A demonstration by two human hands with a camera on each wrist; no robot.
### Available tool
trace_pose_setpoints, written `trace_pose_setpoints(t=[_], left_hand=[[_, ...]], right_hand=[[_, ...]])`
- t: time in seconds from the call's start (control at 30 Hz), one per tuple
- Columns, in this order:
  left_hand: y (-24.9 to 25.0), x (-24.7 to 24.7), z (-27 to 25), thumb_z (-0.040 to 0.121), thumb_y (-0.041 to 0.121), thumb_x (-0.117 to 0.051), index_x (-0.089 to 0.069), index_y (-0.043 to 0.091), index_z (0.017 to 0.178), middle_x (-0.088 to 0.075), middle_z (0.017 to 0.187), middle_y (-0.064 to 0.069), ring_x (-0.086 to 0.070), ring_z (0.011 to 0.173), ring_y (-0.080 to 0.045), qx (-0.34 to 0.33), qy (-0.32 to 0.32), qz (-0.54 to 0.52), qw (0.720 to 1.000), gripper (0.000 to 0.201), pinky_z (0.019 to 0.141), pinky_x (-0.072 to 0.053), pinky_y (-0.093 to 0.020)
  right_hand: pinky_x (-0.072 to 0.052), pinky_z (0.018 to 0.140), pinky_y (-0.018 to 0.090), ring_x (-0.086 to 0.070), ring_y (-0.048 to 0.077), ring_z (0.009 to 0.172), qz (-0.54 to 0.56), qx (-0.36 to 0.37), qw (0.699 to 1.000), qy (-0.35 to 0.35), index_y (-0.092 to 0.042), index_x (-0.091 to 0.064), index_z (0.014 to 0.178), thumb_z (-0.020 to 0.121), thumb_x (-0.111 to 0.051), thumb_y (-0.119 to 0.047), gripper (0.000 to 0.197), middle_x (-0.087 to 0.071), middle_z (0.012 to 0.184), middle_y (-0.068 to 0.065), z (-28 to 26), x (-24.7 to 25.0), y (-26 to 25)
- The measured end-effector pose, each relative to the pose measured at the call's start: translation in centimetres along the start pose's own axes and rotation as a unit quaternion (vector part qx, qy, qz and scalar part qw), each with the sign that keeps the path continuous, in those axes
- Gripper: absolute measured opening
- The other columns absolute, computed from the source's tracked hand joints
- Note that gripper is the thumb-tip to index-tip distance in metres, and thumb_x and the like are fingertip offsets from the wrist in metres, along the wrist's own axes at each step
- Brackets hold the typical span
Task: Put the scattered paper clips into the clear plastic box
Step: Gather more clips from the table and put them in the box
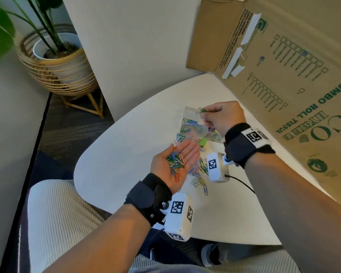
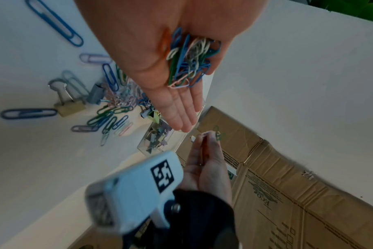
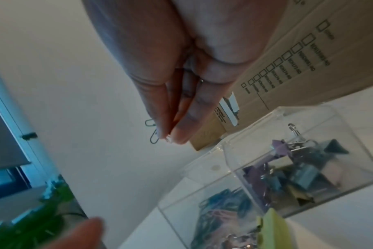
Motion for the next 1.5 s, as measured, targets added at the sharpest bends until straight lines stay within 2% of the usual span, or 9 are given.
trace_pose_setpoints(t=[0.2, 0.4, 0.53, 0.6, 0.7, 0.83, 1.07, 1.3, 1.5], left_hand=[[0.9, 0.0, 0.0, 0.102, 0.025, -0.033, -0.061, -0.009, 0.111, -0.064, 0.116, -0.026, -0.066, 0.101, -0.038, -0.006, 0.002, -0.003, 1.000, 0.046, 0.089, -0.051, -0.047], [1.1, -0.2, 0.2, 0.102, 0.023, -0.034, -0.059, -0.006, 0.114, -0.068, 0.109, -0.022, -0.069, 0.094, -0.032, -0.022, 0.022, 0.019, 0.999, 0.040, 0.083, -0.057, -0.041], [0.3, -0.4, 0.0, 0.103, 0.027, -0.032, -0.059, -0.001, 0.116, -0.071, 0.098, -0.015, -0.072, 0.080, -0.023, -0.019, 0.019, 0.056, 0.998, 0.041, 0.060, -0.059, -0.028], [0.0, -0.7, -0.3, 0.103, 0.030, -0.031, -0.060, 0.000, 0.110, -0.071, 0.094, -0.015, -0.071, 0.080, -0.025, -0.015, 0.017, 0.055, 0.998, 0.043, 0.063, -0.059, -0.029], [-0.2, -0.9, -0.5, 0.101, 0.036, -0.033, -0.058, 0.000, 0.115, -0.067, 0.096, -0.017, -0.067, 0.090, -0.028, 0.004, 0.030, 0.041, 0.999, 0.046, 0.077, -0.057, -0.034], [-0.3, -0.9, -0.6, 0.100, 0.039, -0.034, -0.044, 0.001, 0.139, -0.052, 0.118, -0.018, -0.047, 0.116, -0.028, 0.002, 0.038, 0.043, 0.998, 0.055, 0.101, -0.039, -0.035], [-0.2, -1.5, -0.7, 0.102, 0.037, -0.030, -0.066, -0.002, 0.107, -0.066, 0.102, -0.021, -0.067, 0.092, -0.030, 0.001, 0.003, 0.025, 1.000, 0.053, 0.082, -0.054, -0.041], [-0.3, -2.0, -0.6, 0.101, 0.037, -0.032, -0.053, -0.003, 0.127, -0.063, 0.113, -0.025, -0.062, 0.104, -0.034, 0.007, -0.010, 0.030, 0.999, 0.052, 0.092, -0.049, -0.043], [-0.6, -2.0, -0.9, 0.100, 0.039, -0.035, -0.059, -0.001, 0.115, -0.068, 0.099, -0.020, -0.067, 0.097, -0.030, 0.023, 0.004, 0.022, 0.999, 0.049, 0.089, -0.052, -0.036]], right_hand=[[-0.045, 0.092, 0.019, -0.064, 0.014, 0.100, -0.176, 0.030, 0.983, -0.040, -0.015, -0.071, 0.117, 0.085, -0.071, -0.017, 0.031, -0.071, 0.114, 0.000, 0.4, -1.8, 0.4], [-0.053, 0.079, 0.019, -0.064, 0.002, 0.070, -0.146, 0.136, 0.975, -0.097, -0.022, -0.076, 0.089, 0.086, -0.069, -0.020, 0.009, -0.071, 0.076, -0.012, -5.1, -2.5, -2.0], [-0.044, 0.063, 0.004, -0.065, 0.000, 0.070, -0.224, 0.159, 0.938, -0.211, -0.025, -0.075, 0.096, 0.082, -0.073, -0.022, 0.015, -0.071, 0.082, -0.008, -8.9, -4.1, -2.1], [-0.045, 0.065, 0.008, -0.065, 0.005, 0.073, -0.240, 0.175, 0.927, -0.227, -0.023, -0.073, 0.102, 0.079, -0.076, -0.021, 0.023, -0.069, 0.088, -0.004, -9.6, -4.3, -2.1], [-0.048, 0.079, 0.033, -0.058, 0.016, 0.085, -0.311, 0.215, 0.895, -0.239, -0.021, -0.070, 0.109, 0.078, -0.076, -0.023, 0.032, -0.064, 0.096, 0.003, -10.0, -5.4, -1.7], [-0.045, 0.080, 0.033, -0.054, 0.019, 0.097, -0.336, 0.256, 0.878, -0.225, -0.025, -0.070, 0.109, 0.083, -0.067, -0.017, 0.027, -0.065, 0.102, 0.000, -10.5, -6.4, -1.6], [-0.050, 0.089, 0.033, -0.065, 0.016, 0.094, -0.274, 0.233, 0.913, -0.190, -0.022, -0.076, 0.097, 0.090, -0.063, -0.016, 0.016, -0.073, 0.105, -0.004, -10.2, -5.1, -1.8], [-0.056, 0.084, 0.029, -0.066, 0.003, 0.071, -0.152, 0.164, 0.962, -0.158, -0.018, -0.077, 0.095, 0.085, -0.069, -0.009, 0.016, -0.073, 0.084, -0.007, -9.4, -3.2, -1.4], [-0.050, 0.078, 0.030, -0.062, 0.013, 0.078, -0.244, 0.215, 0.924, -0.201, -0.021, -0.073, 0.107, 0.084, -0.071, -0.027, 0.023, -0.071, 0.091, 0.000, -10.6, -4.3, -2.4]])
Point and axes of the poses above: each hand's wrist, its own z-axis towards the middle knuckle, its own x-axis out of the back of the hand, y = z × x, the point moved 8 cm from there along z, towards the middle knuckle
